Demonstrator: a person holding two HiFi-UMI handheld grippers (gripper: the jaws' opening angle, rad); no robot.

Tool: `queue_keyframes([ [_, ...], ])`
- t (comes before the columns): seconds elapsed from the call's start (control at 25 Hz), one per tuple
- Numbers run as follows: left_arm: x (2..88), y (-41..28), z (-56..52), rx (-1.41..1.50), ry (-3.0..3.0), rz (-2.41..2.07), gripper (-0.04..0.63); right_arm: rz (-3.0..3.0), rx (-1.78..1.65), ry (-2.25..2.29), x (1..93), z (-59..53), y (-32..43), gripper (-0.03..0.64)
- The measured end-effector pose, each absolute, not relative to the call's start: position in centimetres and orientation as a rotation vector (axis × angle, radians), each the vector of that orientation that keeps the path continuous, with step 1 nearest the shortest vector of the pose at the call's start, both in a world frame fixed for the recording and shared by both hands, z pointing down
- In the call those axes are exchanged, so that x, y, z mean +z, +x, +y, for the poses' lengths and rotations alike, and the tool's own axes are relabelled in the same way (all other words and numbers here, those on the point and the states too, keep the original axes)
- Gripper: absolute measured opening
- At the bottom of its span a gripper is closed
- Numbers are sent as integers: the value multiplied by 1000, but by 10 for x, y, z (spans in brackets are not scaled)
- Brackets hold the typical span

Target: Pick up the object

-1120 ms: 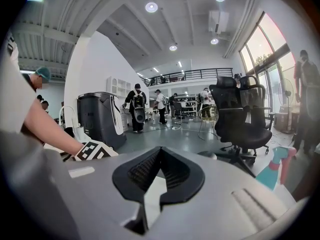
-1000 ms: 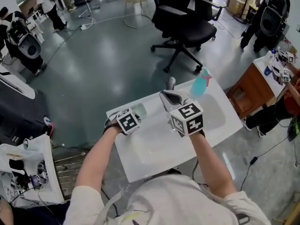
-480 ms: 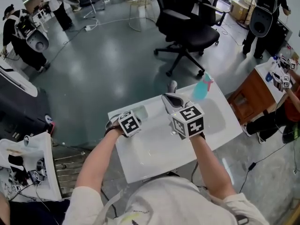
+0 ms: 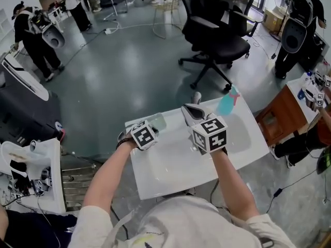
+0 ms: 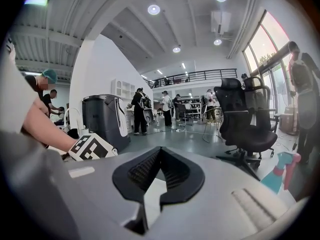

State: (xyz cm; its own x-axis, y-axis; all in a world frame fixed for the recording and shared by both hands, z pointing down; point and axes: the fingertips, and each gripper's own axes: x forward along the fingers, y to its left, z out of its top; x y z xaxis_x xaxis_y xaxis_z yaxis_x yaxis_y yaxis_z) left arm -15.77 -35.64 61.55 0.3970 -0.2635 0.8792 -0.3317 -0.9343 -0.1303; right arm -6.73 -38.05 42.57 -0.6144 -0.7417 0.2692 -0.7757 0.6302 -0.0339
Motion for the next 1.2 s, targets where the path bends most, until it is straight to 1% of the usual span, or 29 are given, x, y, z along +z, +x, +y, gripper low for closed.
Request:
queue_keyframes([
  [0.6,539,-169,-374,1359,2699,-912,11,-2682,169,1218,405,-384,-80,3],
  [0.96,487,-192,-383,1147,2704,-1163,11,-2712,157,1210,392,-389,-84,3],
  [1.2,452,-205,-384,947,2708,-1331,11,-2725,148,1209,387,-390,-88,3],
])
